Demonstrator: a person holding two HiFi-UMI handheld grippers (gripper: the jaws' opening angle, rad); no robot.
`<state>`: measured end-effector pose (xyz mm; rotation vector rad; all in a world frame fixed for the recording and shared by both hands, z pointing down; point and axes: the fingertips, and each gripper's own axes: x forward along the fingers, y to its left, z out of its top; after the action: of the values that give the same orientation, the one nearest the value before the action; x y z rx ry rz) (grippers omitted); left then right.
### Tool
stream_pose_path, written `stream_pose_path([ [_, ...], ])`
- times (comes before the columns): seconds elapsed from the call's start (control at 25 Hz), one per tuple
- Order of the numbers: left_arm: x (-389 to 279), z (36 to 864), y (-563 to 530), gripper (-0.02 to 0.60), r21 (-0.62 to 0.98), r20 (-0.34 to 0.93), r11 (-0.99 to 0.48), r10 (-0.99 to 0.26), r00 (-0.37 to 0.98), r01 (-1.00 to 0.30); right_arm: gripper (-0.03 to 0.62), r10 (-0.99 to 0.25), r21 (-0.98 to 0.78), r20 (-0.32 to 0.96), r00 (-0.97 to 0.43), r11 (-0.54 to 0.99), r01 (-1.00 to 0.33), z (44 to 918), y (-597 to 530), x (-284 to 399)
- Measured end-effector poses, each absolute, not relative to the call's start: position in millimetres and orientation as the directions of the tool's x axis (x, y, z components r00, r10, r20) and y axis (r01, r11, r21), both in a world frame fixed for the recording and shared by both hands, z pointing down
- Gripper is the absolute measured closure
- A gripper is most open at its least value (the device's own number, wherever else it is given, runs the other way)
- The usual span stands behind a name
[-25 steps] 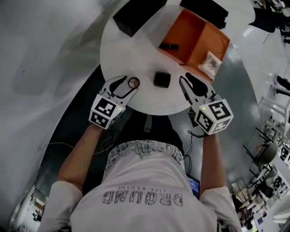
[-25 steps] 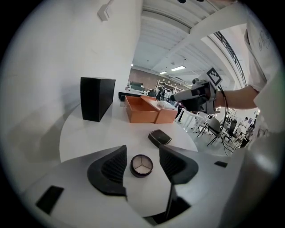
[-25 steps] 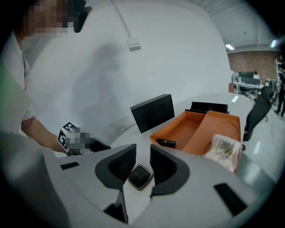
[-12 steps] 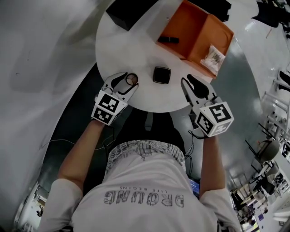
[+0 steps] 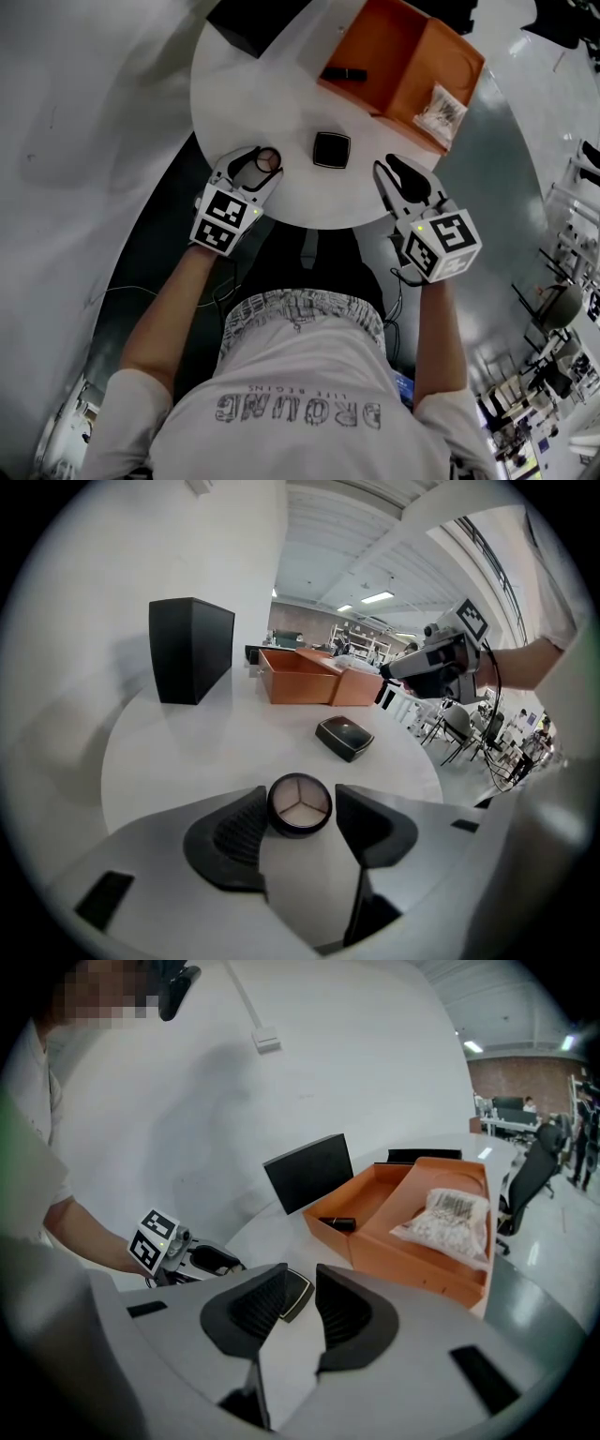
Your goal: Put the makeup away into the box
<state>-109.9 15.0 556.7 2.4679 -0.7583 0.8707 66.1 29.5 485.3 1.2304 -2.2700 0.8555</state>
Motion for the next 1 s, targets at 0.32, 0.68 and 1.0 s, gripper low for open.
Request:
stream_pose_path([
  [0.32,-111,560,14,0.350,0.173,0.684,-0.760,-0.365,0.631,-0.626,0.490,-0.591,-0.329,0.617,-0.520,0.406,-0.853,490,32,71],
  [0.68,-112,559,12,0.351,0.147,0.694,-0.767,-0.370,0.618,-0.625,0.494,-0.594,-0.330,0.613,-0.522,0.408,-0.852,488,30,70],
  [1.0,-114,532,4,0.351,0.128,0.665,-0.784,-0.386,0.639,-0.607,0.494,-0.622,-0.309,0.598,-0.505,0.403,-0.861,469,25,69],
])
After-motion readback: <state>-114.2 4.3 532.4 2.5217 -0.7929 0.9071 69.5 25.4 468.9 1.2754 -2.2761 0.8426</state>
